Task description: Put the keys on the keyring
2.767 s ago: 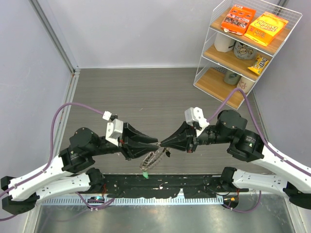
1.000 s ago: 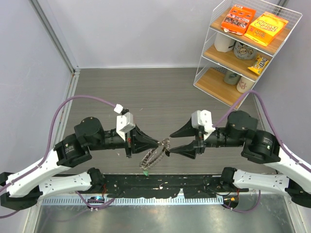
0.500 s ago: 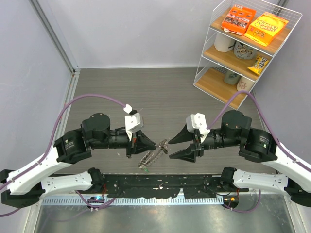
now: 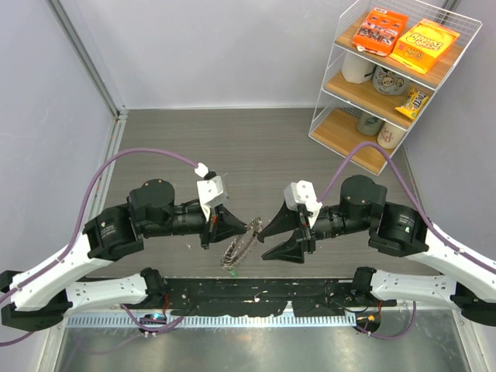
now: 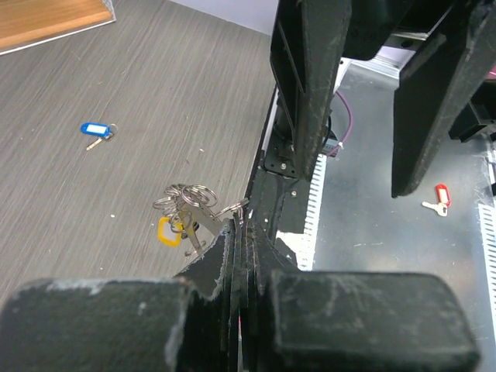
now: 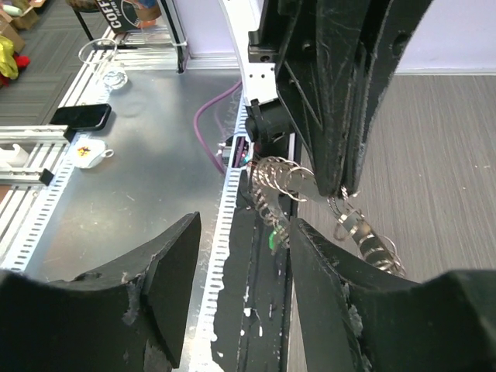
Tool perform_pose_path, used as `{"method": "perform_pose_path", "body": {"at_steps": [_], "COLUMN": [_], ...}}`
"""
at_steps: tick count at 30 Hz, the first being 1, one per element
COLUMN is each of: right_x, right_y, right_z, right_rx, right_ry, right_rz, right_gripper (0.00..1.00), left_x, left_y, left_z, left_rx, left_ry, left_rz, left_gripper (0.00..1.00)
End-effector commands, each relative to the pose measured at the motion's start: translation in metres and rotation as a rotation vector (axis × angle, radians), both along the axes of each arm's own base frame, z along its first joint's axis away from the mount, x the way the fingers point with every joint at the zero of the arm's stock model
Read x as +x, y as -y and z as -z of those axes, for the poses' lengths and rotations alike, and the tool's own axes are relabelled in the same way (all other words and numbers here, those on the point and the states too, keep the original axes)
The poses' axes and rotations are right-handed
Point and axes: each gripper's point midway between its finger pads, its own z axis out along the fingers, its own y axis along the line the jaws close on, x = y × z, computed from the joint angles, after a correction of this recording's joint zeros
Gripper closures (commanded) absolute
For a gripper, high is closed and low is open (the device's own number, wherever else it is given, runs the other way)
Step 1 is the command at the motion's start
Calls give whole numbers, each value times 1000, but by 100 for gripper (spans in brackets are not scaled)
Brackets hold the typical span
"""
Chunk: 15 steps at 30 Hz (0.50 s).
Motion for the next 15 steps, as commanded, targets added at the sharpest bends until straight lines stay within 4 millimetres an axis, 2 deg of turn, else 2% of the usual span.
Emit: {"method": "perform_pose_path", "body": {"at_steps": [1,15], "right_x": [-1,18], "right_y": [-13,-36], "right_z": [-13,5], "right_rx": [51,-5], "right_ry": [-22,-26], "right_rz": [0,114], "right_gripper": [44,44], "left_x": [6,10], "left_y": [-4,-11], "left_z": [-32,-42], "left_rx": [-76,-104], "left_ry": [37,44], "left_rz": [-45,-89], "left_gripper": [100,100]}}
